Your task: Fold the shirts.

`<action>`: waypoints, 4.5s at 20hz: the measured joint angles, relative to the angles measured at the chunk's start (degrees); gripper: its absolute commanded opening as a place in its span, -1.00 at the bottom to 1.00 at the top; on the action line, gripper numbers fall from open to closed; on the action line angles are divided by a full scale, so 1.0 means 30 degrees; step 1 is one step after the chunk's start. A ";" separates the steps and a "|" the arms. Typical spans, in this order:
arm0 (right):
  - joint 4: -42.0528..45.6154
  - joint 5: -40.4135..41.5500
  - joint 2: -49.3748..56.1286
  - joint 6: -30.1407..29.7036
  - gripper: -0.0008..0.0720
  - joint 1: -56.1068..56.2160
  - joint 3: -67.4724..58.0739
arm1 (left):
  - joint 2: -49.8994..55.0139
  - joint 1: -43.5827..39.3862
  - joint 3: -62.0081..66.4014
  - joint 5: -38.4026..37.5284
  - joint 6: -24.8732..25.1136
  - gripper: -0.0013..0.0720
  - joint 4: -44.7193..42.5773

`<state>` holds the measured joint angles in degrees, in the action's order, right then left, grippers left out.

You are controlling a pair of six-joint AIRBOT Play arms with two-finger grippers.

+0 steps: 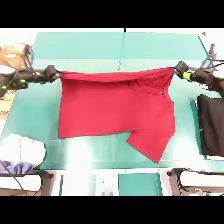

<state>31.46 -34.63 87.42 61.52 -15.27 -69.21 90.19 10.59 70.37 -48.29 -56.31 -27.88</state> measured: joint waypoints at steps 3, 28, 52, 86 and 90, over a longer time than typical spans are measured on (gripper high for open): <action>-0.0517 -0.0102 0.2608 -0.0095 -0.92 0.0102 -0.2463 | 0.1552 -0.0277 0.0991 0.1282 0.0248 -0.89 0.0364; 0.4532 -0.5989 0.2390 0.0933 -0.93 -0.2186 0.1202 | 0.2710 -0.0816 0.3126 -0.5078 -0.5442 -0.89 -0.8990; 0.4670 -0.6885 0.2353 0.0933 -0.22 -0.2703 0.0641 | 0.2710 -0.1472 0.3206 -0.6856 -1.2167 0.65 -1.0987; 0.7817 -1.0484 -0.9865 0.7599 -0.12 -0.4663 1.7595 | -1.5540 -0.4758 -1.2444 -0.6645 -1.4615 0.92 -1.2131; 0.7832 -1.0440 -0.9639 0.7147 -0.12 -0.4240 1.7391 | -1.5620 -0.4765 -1.5045 -0.4823 -1.6028 0.92 -1.0739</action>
<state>54.96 -65.95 58.50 82.96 -27.99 -17.04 43.33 -3.70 25.23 -62.76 -104.40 -60.10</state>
